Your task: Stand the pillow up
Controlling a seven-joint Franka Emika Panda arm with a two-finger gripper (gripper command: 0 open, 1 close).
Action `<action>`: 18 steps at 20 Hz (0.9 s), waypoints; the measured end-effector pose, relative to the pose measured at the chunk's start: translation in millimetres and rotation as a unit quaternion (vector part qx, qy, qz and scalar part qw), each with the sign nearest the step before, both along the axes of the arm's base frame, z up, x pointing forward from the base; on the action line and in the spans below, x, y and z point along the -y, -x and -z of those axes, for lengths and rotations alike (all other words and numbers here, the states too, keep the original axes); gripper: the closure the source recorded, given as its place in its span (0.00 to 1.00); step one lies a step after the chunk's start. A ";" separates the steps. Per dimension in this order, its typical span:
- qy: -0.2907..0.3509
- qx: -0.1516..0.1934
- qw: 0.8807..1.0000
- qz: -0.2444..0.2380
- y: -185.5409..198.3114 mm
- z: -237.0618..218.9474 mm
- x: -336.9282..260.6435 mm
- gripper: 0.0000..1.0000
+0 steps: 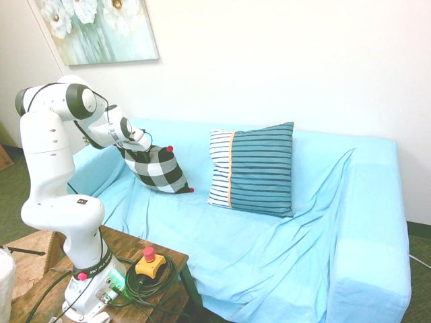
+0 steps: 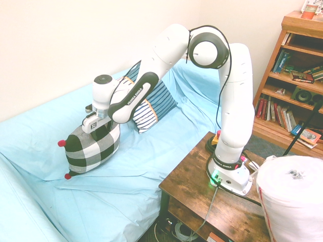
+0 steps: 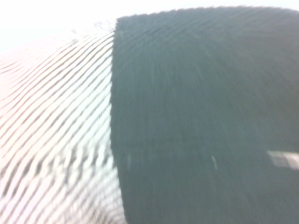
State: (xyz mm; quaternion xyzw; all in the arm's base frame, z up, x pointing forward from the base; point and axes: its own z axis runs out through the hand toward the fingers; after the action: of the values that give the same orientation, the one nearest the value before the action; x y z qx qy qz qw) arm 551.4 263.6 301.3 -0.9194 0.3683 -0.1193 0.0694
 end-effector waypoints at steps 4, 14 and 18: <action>-0.006 -0.003 1.000 0.001 -62.3 -14.9 4.3 0.00; 0.009 -0.050 0.999 -0.014 -61.2 3.7 14.5 0.00; 0.018 -0.071 0.997 -0.021 -31.0 -7.0 81.8 0.00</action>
State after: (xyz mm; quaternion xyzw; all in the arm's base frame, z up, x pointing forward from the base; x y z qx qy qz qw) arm 582.4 181.8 308.3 -0.9342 0.3507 -0.0587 0.0286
